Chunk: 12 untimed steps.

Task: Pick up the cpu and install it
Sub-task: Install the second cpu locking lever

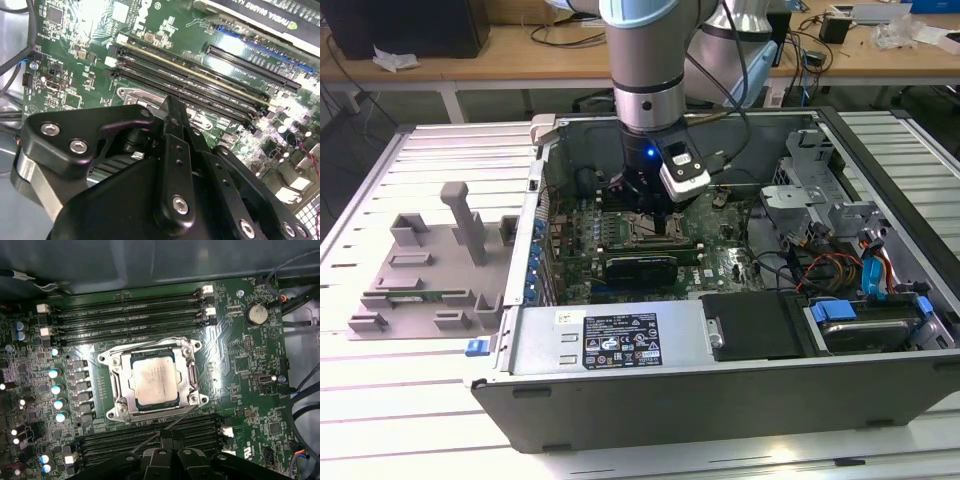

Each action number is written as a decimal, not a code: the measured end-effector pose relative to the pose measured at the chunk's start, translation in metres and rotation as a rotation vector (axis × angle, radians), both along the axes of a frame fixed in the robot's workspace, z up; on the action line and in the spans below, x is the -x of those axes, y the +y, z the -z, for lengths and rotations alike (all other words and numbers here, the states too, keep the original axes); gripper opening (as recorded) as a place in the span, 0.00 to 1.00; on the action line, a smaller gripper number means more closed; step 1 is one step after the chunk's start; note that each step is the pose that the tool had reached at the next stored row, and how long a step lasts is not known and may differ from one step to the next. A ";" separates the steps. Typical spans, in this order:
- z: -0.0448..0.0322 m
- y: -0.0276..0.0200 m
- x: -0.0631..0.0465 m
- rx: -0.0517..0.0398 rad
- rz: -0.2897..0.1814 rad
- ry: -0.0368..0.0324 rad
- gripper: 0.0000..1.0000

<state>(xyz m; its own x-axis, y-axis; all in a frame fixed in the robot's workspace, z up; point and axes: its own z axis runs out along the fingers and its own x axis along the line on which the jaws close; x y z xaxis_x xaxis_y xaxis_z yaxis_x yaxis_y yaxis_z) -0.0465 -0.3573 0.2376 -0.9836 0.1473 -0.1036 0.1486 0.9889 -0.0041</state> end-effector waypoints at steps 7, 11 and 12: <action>0.0022 -0.0062 0.003 -0.0364 -0.032 -0.0071 0.11; 0.0058 -0.0066 0.008 -0.0365 -0.069 -0.0063 0.11; 0.0063 -0.0066 0.009 -0.0365 -0.071 -0.0063 0.11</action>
<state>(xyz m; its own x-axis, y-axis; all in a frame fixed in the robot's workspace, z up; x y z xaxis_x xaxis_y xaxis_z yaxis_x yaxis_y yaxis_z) -0.0558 -0.3639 0.2313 -0.9911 0.0808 -0.1057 0.0778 0.9964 0.0329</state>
